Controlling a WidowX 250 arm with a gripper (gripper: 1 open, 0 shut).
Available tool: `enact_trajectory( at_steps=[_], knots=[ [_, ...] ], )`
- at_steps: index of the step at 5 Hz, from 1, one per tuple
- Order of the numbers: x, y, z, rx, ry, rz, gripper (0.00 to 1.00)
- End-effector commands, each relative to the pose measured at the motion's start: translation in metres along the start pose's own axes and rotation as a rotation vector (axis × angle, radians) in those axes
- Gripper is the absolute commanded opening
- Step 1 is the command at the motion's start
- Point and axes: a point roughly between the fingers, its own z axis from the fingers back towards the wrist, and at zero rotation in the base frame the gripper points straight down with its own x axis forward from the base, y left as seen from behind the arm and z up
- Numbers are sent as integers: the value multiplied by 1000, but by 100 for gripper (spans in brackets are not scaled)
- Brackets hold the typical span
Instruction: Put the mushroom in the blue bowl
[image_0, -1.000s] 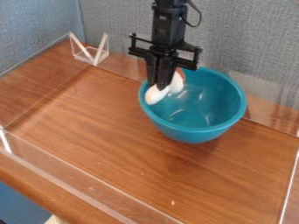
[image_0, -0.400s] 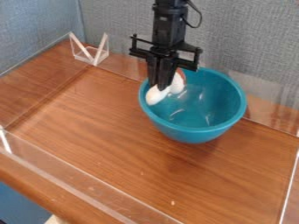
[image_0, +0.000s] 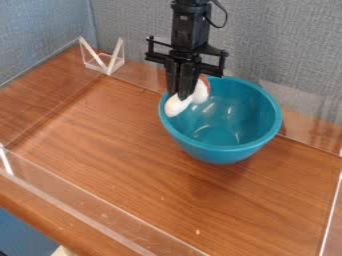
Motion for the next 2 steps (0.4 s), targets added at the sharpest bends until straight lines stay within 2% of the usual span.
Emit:
enact_trajectory(
  at_steps=[1, 2],
  knots=[
    [5, 6, 23, 1, -73, 12, 0],
    [5, 8, 23, 1, -72, 15, 0]
  ],
)
